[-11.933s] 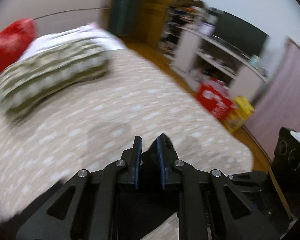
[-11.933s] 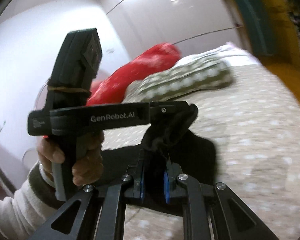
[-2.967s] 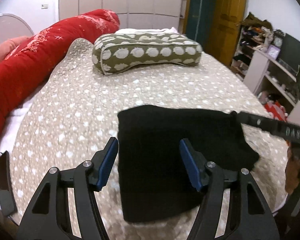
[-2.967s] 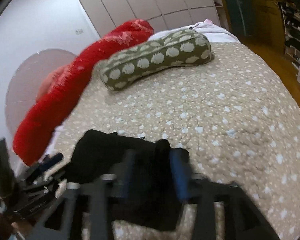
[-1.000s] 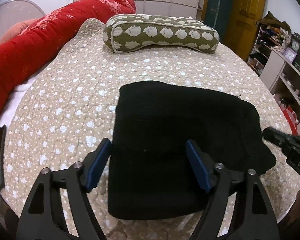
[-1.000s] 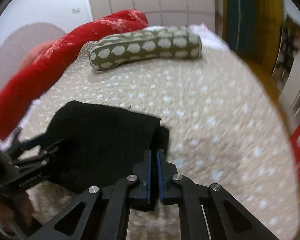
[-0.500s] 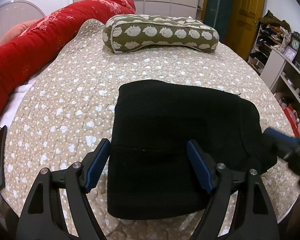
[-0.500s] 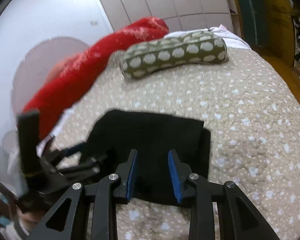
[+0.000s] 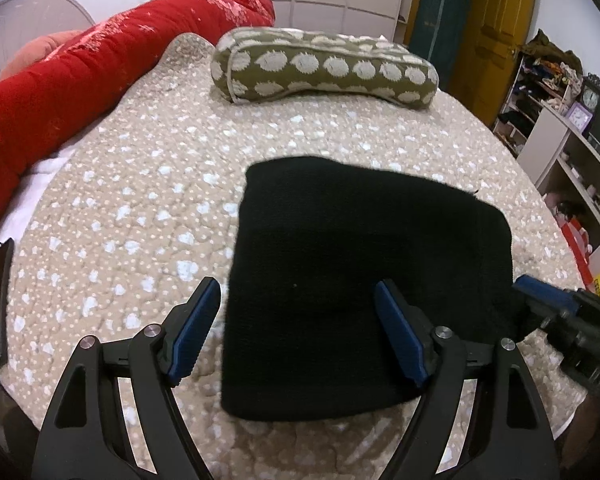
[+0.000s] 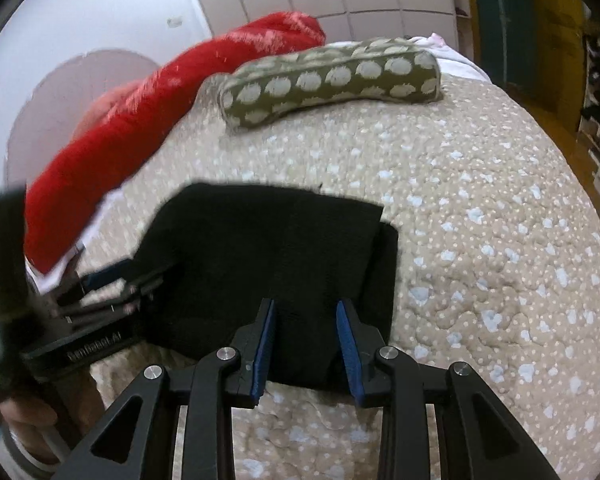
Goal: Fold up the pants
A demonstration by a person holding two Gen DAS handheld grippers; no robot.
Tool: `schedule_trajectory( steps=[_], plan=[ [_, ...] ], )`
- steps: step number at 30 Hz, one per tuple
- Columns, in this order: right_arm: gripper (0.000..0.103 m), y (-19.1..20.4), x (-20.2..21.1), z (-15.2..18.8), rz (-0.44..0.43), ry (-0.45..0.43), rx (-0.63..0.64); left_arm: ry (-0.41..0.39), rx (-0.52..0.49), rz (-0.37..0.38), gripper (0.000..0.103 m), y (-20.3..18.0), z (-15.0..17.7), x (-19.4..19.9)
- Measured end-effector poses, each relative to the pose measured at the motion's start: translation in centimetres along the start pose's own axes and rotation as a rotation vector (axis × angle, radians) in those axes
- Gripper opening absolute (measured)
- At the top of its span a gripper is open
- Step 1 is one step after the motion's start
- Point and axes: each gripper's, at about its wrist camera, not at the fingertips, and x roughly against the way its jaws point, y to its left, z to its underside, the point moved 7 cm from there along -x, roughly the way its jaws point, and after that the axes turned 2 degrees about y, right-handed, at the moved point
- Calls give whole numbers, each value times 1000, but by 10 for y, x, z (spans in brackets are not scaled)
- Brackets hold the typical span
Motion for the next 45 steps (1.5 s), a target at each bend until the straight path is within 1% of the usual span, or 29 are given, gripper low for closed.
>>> schedule_trajectory(
  steps=[2, 5, 9, 11, 14, 17, 19, 23, 25, 27, 29, 30, 33, 34, 35, 42, 45],
  plan=[
    [33, -1, 6, -6, -14, -25, -20, -15, 15, 10, 80, 3, -4, 6],
    [34, -1, 1, -11, 11, -18, -17, -30, 27, 16, 80, 6, -9, 10],
    [34, 1, -18, -10, 17, 16, -13, -17, 10, -5, 80, 3, -12, 3],
    [35, 2, -23, -10, 26, 18, -6, -6, 2, -7, 80, 1, -12, -2],
    [42, 4, -30, -9, 25, 42, 18, 8, -19, -11, 80, -5, -9, -9],
    [45, 5, -33, -9, 16, 53, 18, 12, -29, -22, 80, -7, -8, -14],
    [48, 4, -34, -9, 1, 59, 17, 12, -28, -20, 80, -7, -8, -14],
    [51, 3, -34, -8, -23, 54, 7, 18, -11, -10, 80, -4, -10, -15],
    [50, 3, -33, -9, -30, 49, 5, 14, -11, -14, 80, -2, -10, -13],
    [50, -1, -27, -13, -42, 29, -30, 2, -13, -18, 80, -1, -12, -10],
    [50, -6, -22, -19, -14, 3, -53, -7, -6, -25, 80, 2, -15, -9],
    [50, -7, -22, -22, 12, 0, -40, -7, -2, -26, 80, 3, -16, -9],
    [43, -8, -30, -26, 53, 21, -11, 2, 1, -34, 80, 6, -20, -16],
    [39, -9, -33, -29, 62, 18, -10, 4, 0, -33, 80, 7, -21, -18],
    [39, -10, -35, -31, 68, 17, -8, 6, 0, -32, 80, 6, -22, -21],
    [39, -19, -62, -44, 84, 38, -10, 25, -5, -22, 80, 0, -28, -37],
    [39, -20, -53, -45, 63, 36, -19, 29, -4, -9, 80, 0, -28, -34]
  ],
)
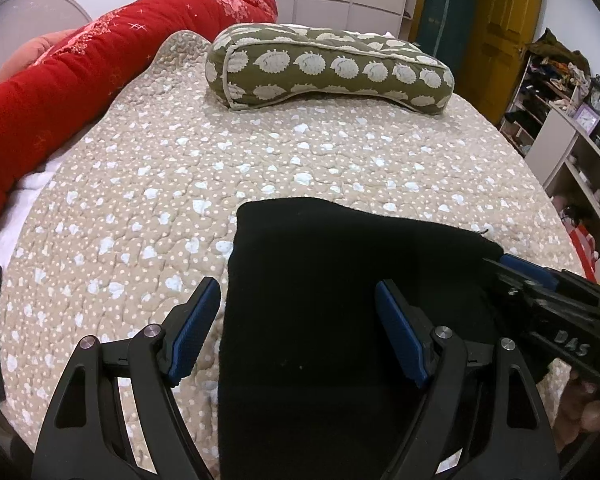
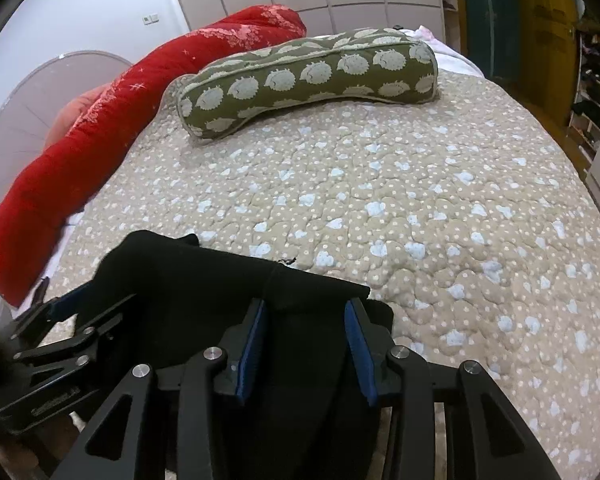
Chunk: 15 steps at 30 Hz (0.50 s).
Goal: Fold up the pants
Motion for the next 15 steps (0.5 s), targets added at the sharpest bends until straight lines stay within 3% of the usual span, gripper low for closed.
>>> schedule_trajectory(
  steps=[3, 6, 10, 15],
  plan=[
    [43, -6, 20, 8, -24, -30, -37, 4, 3, 27, 80, 3, 3, 10],
    [48, -17, 38, 23, -31, -47, -66, 6, 41, 112, 80, 10, 9, 22],
    [65, -28, 42, 39, -104, -38, -133, 16, 117, 185, 81, 23, 16, 26],
    [66, -33, 20, 48, -227, -11, -230, 79, 155, 229, 83, 25, 31, 9]
  ],
)
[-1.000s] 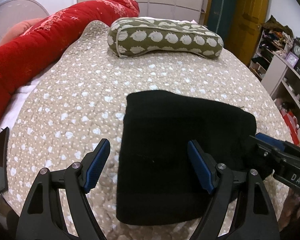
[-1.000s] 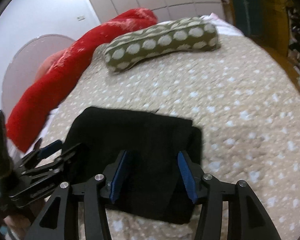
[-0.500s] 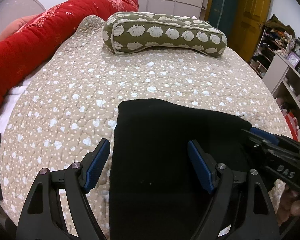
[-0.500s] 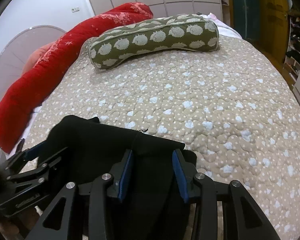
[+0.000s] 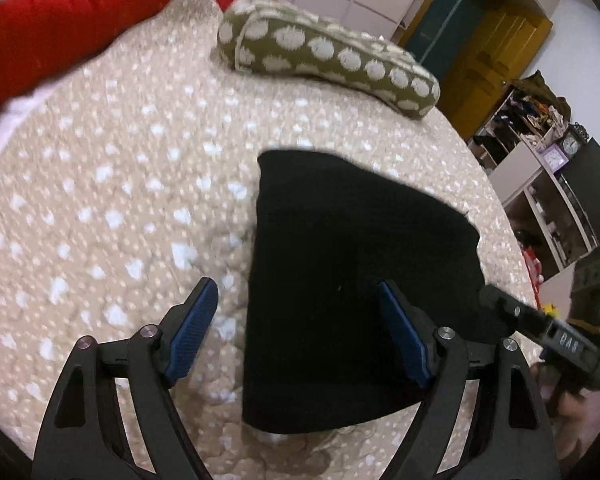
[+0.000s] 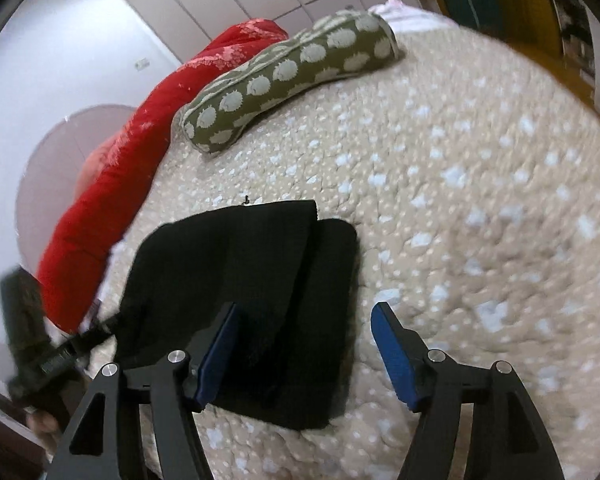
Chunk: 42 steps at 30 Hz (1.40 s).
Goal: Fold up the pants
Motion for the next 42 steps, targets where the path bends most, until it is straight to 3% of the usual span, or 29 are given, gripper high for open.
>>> schedule_trajectory(
  steps=[5, 7, 8, 10, 14, 22, 26, 28, 33, 36, 38, 42],
  plan=[
    [66, 6, -17, -2, -79, 3, -29, -1, 54, 68, 93, -3, 3, -17],
    [56, 10, -19, -3, -67, -10, -9, -6, 18, 74, 93, -10, 2, -19],
    [53, 12, -19, -4, -66, -14, 2, 2, -15, 100, 82, -18, 2, -20],
    [41, 17, -15, -7, -61, -27, 23, 2, -36, 100, 79, -22, 0, -18],
    [37, 28, -2, -24, -87, -56, 42, -7, -46, 115, 64, -23, -19, -10],
    [36, 53, -15, -85, -75, -128, 109, -85, -53, 72, 63, -18, -80, -8],
    [39, 41, -63, -99, 6, -52, 129, 3, -20, -3, 64, 5, -85, -50],
    [44, 32, -82, -92, 104, 12, 173, 5, -3, 18, 69, 10, -82, -56],
    [45, 43, -43, -88, 202, -54, 266, -17, -33, -24, 72, 12, -80, -46],
    [45, 65, -27, -86, 192, -93, 344, -39, -43, -60, 72, 12, -80, -43],
    [45, 79, -33, -78, 191, -80, 400, -57, -49, -82, 73, 10, -76, -41],
    [45, 63, -68, -48, 320, -14, 423, -59, -52, -94, 74, 8, -73, -40]
  ],
)
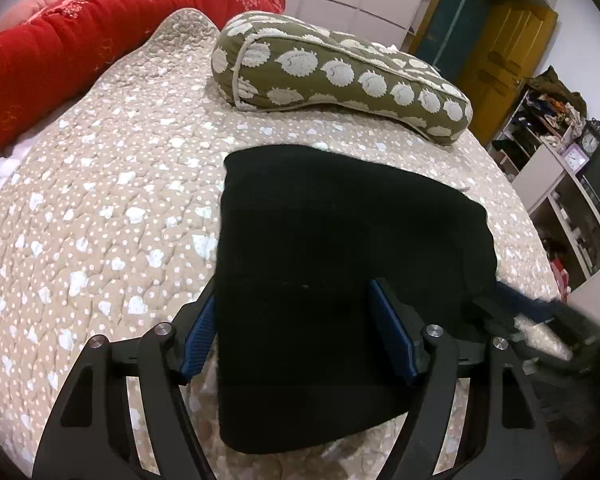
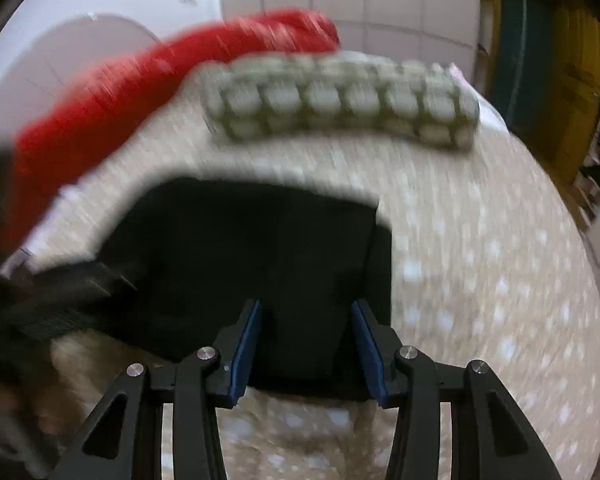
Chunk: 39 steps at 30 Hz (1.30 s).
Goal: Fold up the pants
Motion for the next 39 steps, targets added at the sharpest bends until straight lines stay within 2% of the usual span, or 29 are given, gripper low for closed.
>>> schedule_trajectory(
  steps=[2, 5, 8, 12, 18, 32, 39],
  plan=[
    [45, -6, 6, 3, -20, -41, -44, -5, -7, -13, 74, -1, 0, 3],
    [45, -12, 17, 1, -53, -21, -102, -28, -24, -61, 74, -1, 1, 12],
    [45, -13, 31, -3, -63, -38, -124, -67, -7, -108, 74, 3, 3, 23],
    [45, -5, 40, -3, -62, -59, -147, -92, 13, -134, 74, 6, 10, 34],
    [45, 1, 48, -1, -74, -58, -201, -139, -11, -195, 74, 5, 22, 54],
    [45, 10, 80, 7, -44, -110, -177, -199, -65, -221, 74, -17, 37, 91],
    [46, 3, 89, 13, -48, -108, -210, -223, -79, -228, 74, -24, 40, 103]
  ],
)
